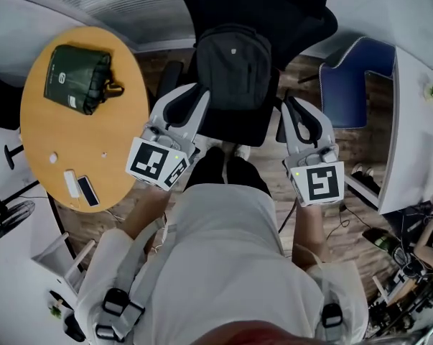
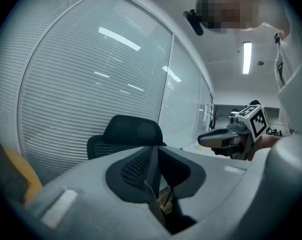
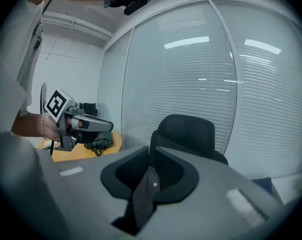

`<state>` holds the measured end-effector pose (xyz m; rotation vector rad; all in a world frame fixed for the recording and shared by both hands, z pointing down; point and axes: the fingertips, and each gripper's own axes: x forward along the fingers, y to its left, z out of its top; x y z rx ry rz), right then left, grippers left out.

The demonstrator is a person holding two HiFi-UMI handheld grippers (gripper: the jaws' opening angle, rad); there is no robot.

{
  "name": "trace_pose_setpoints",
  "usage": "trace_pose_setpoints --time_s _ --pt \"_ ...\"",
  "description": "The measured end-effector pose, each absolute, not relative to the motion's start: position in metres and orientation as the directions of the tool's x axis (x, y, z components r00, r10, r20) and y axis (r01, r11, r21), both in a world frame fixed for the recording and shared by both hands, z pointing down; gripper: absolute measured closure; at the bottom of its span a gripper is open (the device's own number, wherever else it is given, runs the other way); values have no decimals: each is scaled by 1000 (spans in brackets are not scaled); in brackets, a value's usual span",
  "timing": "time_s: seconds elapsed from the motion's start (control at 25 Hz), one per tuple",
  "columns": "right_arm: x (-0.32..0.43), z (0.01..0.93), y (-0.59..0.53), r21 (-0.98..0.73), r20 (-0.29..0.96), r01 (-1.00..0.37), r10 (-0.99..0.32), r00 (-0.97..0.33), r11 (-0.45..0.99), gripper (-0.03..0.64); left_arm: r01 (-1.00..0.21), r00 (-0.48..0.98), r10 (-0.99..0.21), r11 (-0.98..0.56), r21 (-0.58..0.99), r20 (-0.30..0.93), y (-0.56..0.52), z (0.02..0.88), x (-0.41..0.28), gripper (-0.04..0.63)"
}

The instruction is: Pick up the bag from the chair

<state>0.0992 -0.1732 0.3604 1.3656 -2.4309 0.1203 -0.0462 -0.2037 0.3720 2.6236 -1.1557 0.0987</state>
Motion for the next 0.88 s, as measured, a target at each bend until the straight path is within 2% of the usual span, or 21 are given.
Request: trace_pose_setpoints --time_s 0.24,0.88 --pt "108 407 -191 116 374 -836 -804 -463 536 525 -752 659 -715 -618 230 234 -221 430 -57 508" --pt "129 543 -231 107 504 -843 -759 -412 528 503 -773 634 -687 -568 282 355 -260 557 -69 486"
